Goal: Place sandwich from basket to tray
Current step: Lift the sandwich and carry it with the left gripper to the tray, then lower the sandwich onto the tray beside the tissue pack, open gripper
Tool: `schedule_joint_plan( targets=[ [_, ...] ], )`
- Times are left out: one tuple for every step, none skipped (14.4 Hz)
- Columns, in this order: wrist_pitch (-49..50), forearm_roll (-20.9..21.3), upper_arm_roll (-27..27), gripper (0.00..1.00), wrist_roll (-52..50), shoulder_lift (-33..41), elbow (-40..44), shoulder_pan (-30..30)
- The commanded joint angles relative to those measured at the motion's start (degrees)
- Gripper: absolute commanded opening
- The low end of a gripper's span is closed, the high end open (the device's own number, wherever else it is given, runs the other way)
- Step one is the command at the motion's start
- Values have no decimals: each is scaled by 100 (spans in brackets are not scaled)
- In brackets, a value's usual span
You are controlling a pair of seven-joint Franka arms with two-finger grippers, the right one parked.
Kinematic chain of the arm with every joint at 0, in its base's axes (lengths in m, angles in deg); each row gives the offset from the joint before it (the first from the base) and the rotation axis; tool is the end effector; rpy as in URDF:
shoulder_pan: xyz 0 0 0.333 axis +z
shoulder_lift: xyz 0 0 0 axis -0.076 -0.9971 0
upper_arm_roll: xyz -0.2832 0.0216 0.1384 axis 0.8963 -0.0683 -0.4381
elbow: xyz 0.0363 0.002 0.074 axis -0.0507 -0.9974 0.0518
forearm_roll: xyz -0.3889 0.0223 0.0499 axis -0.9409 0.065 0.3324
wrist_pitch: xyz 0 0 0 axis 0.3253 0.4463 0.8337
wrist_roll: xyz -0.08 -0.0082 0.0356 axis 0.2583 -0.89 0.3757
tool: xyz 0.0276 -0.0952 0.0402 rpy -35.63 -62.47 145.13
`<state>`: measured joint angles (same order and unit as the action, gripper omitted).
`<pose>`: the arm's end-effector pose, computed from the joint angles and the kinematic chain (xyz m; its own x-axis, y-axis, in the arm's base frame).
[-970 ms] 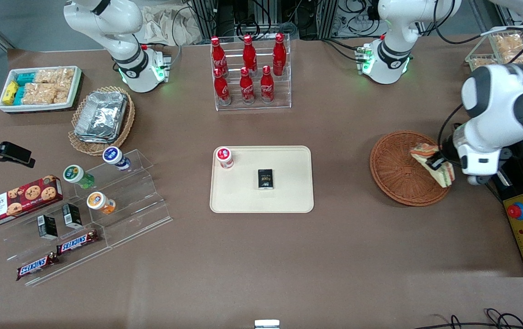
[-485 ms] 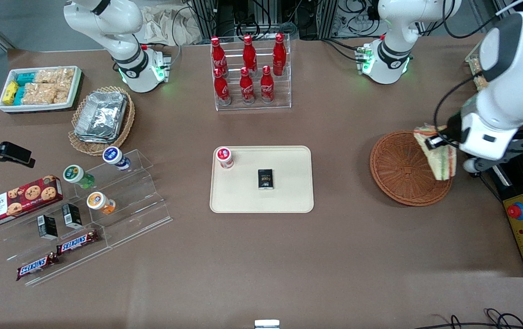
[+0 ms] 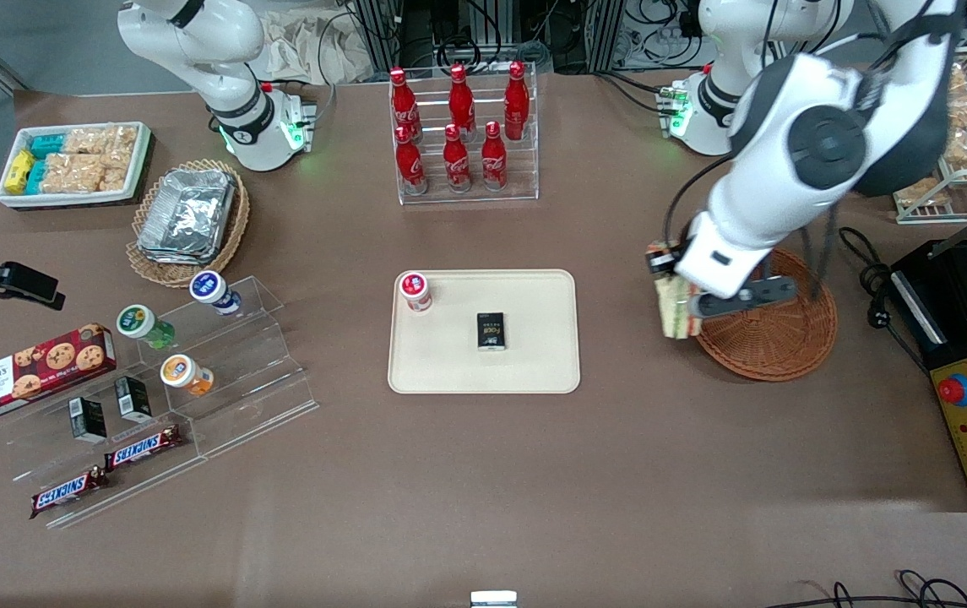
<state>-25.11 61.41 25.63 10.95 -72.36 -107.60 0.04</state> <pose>0.5340 -0.2627 0.4775 0.9752 0.1831 -0.1243 0.1911 -0.9800 0.0559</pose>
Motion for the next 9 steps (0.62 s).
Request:
schedule_joint_plan(
  targets=[
    [-942, -19, 8, 0, -66, -202, -531, -454],
    [-1276, 51, 8, 0, -66, -360, -716, -621],
    [-1515, 139, 8, 0, -118, -526, -787, -744],
    [-1621, 253, 8, 0, -266, -685, -753, -833],
    [-1753, 411, 8, 0, -477, -878, -727, -894],
    [-1954, 543, 8, 0, -679, -1010, -744, -965],
    [-2157, 588, 8, 0, -750, -1212, -744, -1052],
    [-2376, 666, 8, 0, -760, -1414, -735, -1062],
    [-2544, 824, 8, 0, -795, -1581, -735, -1114]
  ],
)
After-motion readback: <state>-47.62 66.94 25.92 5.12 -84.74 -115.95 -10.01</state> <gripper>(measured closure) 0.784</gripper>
